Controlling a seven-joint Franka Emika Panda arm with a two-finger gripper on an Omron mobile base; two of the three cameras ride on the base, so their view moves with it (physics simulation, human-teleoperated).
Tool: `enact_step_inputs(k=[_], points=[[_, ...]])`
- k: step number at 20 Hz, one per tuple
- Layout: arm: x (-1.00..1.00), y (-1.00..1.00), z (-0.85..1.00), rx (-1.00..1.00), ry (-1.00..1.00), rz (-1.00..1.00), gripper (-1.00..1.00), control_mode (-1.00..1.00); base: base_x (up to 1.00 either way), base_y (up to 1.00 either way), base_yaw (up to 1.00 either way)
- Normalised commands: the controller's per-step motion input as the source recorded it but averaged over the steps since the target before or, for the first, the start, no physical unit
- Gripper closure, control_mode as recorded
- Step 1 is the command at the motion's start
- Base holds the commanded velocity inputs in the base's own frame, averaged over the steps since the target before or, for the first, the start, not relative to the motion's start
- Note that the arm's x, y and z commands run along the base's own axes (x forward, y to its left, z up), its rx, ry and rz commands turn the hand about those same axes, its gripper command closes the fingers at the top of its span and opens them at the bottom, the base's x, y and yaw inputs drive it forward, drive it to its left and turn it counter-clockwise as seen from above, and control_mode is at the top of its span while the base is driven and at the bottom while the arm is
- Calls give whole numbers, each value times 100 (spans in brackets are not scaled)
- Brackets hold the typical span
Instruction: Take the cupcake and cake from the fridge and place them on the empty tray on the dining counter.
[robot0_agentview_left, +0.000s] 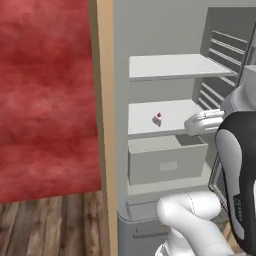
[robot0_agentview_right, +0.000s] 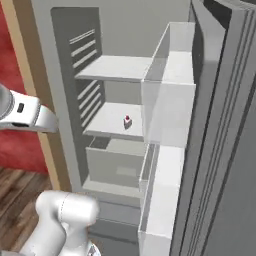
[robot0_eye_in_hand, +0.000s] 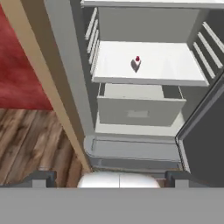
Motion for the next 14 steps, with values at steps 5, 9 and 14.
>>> enact_step_inputs(k=[5, 9, 14], points=[[0, 0, 0, 0, 0, 0, -100, 100, 100, -79, 1], [0, 0, 0, 0, 0, 0, -100, 100, 100, -17, -18], [0, 0, 0, 0, 0, 0, -100, 100, 86, 44, -21]])
